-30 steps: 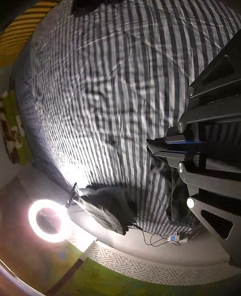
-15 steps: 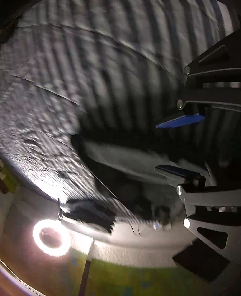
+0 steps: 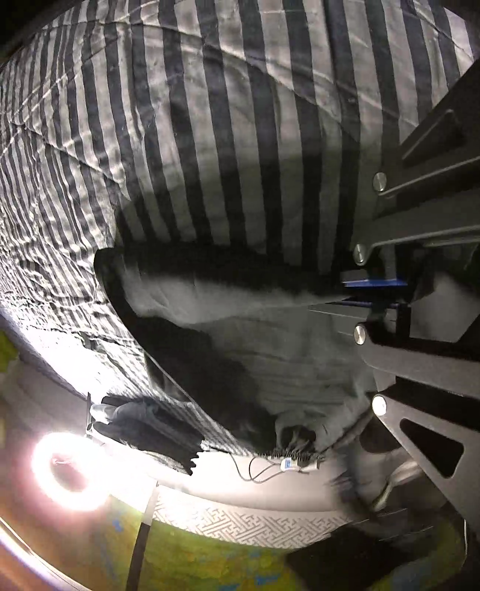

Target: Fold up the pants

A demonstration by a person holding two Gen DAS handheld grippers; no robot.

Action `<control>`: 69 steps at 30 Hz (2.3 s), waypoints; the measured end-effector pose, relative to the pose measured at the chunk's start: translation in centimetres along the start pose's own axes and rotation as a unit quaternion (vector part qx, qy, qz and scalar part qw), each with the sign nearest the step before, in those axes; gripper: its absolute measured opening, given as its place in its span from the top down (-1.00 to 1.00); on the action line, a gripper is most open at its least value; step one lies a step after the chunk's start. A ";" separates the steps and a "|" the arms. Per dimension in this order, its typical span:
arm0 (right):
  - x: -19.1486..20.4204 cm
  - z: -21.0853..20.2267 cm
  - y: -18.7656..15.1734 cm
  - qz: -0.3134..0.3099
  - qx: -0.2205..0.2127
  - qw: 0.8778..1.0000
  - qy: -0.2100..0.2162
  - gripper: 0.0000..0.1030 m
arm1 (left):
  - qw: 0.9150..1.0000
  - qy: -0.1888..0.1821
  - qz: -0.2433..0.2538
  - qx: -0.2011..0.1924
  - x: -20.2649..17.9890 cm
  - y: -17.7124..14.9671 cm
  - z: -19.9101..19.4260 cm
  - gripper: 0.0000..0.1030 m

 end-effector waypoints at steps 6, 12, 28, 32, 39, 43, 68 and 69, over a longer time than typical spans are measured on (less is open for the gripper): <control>-1.4 0.3 -0.7 0.010 0.002 1.000 -0.007 0.77 | 0.997 0.051 -0.055 0.012 7.5 3.2 4.4 0.96; -1.9 0.5 -1.7 0.003 0.016 1.000 -0.009 0.67 | 0.994 0.097 -0.052 0.019 10.3 3.3 8.2 0.96; 1.1 -3.1 -2.1 -0.046 -0.027 0.999 0.004 0.94 | 1.000 0.007 -0.024 0.006 3.0 -4.4 2.1 0.96; 2.3 -3.3 -2.0 -0.057 -0.035 0.998 0.001 0.95 | 0.997 -0.020 0.008 0.072 0.5 -10.8 4.2 0.97; 2.2 -3.5 -1.5 -0.028 -0.039 0.999 0.006 0.95 | 1.000 -0.020 -0.008 0.012 0.4 -8.9 0.3 0.95; 3.4 -3.9 -1.7 -0.043 -0.043 0.998 0.007 0.95 | 0.998 -0.053 0.028 -0.031 -4.6 -7.3 -1.4 0.03; -2.5 -4.6 3.4 0.008 -0.041 0.999 0.018 0.48 | 0.970 -0.002 0.241 0.021 -18.0 -6.2 8.3 -0.20; -2.3 -4.3 4.7 0.005 -0.039 0.999 0.024 0.46 | 0.968 0.007 0.250 0.026 -18.3 -5.9 9.2 -0.20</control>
Point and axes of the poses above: each gripper's, at about its wrist camera, not at the fingertips, and z roughly the way its jaws point, x to its left, y to its top, the point moved 8 cm from there along z, roughly the way its jaws point, and after that the axes turned 11 degrees about z, right-handed, at the moved point
